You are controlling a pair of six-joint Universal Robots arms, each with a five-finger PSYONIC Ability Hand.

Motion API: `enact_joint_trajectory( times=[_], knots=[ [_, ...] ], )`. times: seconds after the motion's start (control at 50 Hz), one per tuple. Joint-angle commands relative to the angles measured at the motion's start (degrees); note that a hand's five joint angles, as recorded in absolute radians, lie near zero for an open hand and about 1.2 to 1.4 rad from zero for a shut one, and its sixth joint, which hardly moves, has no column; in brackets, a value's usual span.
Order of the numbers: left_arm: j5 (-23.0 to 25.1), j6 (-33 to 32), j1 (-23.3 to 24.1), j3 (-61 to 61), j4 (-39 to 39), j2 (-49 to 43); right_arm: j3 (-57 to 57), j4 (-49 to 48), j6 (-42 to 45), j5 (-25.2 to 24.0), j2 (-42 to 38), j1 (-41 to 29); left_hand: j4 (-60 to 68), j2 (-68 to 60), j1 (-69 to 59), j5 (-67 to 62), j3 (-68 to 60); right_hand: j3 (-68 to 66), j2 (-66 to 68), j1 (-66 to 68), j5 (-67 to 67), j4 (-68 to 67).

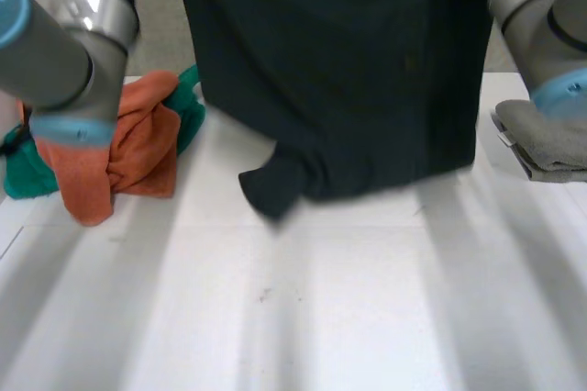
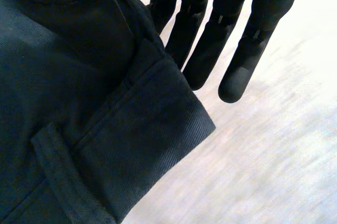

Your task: Fold the laundry.

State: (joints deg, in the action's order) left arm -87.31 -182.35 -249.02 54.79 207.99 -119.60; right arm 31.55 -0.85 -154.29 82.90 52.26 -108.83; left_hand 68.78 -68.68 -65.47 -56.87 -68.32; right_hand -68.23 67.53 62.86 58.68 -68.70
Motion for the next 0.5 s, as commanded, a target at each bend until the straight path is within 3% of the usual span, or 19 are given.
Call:
enact_joint_trajectory(
  times=[0.02,0.14,0.32,0.42,0.5],
  knots=[
    [-4.36,0.51,0.11,-3.11,14.29,0.59,2.28,-17.43,-6.90,0.24,3.11,-0.34,11.22,-11.32,-14.53,-13.13,-11.68,-11.77,12.47,17.14,11.32,-11.30],
    [-3.66,0.51,0.47,3.64,9.63,0.86,6.58,-14.10,-6.99,-3.01,2.85,-0.42,11.22,-11.32,-14.53,-13.13,-11.68,-11.77,12.47,17.14,11.32,-11.30],
    [1.52,-0.19,1.61,20.51,5.77,2.26,13.26,-0.74,-5.33,-4.86,-1.54,-0.42,11.22,-11.32,-14.53,-13.13,-11.68,-11.77,12.47,17.14,11.32,-11.30],
    [4.51,-0.98,3.01,30.71,-0.38,1.56,18.88,5.23,-0.06,-4.95,-5.76,-0.51,11.22,-11.32,-14.53,-13.13,-11.68,-11.77,12.47,17.14,11.32,-11.30],
    [5.22,-4.76,3.01,37.22,-5.65,2.18,24.85,8.58,8.89,-4.07,-7.79,-0.16,11.22,-11.32,-14.53,-13.13,-11.68,-11.77,12.47,17.14,11.32,-11.30]
  ],
)
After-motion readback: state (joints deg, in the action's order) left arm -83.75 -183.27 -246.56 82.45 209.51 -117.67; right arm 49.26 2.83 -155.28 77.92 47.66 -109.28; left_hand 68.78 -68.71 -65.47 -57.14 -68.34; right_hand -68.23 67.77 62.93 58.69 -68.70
